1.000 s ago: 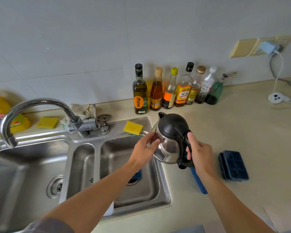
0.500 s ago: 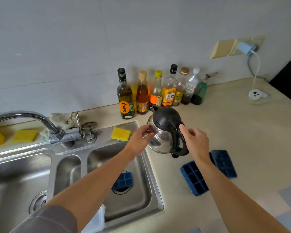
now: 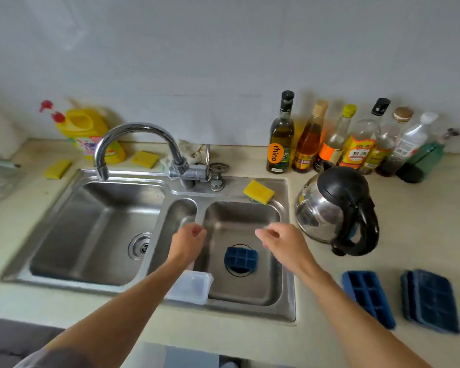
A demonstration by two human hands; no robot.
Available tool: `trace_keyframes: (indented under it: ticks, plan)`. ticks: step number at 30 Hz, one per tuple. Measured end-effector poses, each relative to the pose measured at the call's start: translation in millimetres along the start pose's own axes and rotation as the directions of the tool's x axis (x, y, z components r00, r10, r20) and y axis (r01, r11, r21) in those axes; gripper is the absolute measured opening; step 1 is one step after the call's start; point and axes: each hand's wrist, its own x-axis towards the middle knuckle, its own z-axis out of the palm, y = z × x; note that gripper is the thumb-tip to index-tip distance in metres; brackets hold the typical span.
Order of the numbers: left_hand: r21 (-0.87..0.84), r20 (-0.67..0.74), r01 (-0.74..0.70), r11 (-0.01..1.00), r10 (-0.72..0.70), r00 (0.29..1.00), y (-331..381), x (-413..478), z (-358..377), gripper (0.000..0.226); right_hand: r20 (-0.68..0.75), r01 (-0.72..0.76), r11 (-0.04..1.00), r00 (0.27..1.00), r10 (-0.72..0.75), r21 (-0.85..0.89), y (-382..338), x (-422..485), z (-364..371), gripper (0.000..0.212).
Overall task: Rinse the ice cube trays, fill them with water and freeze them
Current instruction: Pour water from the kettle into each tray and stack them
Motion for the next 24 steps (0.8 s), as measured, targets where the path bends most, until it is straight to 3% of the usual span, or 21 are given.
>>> trace_keyframes:
  ticks: [5, 9, 14, 20, 24]
  plan:
    - [0.076, -0.124, 0.175, 0.982, -0.165, 0.979, -68, -33, -34, 0.011, 0.297, -0.034, 0.987, 0.951, 0.079, -0.155, 6, 2, 89, 0.037]
    - [0.148, -0.125, 0.257, 0.955, -0.240, 0.963, -103, -53, -39, 0.015, 0.449, -0.048, 0.961, 0.877, 0.171, -0.271, 18, -1, 134, 0.042]
    - [0.170, -0.067, 0.284, 0.944, -0.277, 0.959, -120, -68, -31, 0.025, 0.470, -0.122, 0.938, 0.840, 0.271, -0.324, 25, -2, 159, 0.034]
    - [0.207, 0.000, 0.259, 0.943, -0.265, 0.964, -120, -67, -26, 0.024, 0.479, -0.089, 0.932, 0.838, 0.261, -0.352, 28, -2, 176, 0.037]
    - [0.164, -0.050, 0.267, 0.949, -0.263, 0.964, -118, -61, -27, 0.019, 0.466, -0.101, 0.940, 0.848, 0.252, -0.326, 29, -3, 179, 0.038]
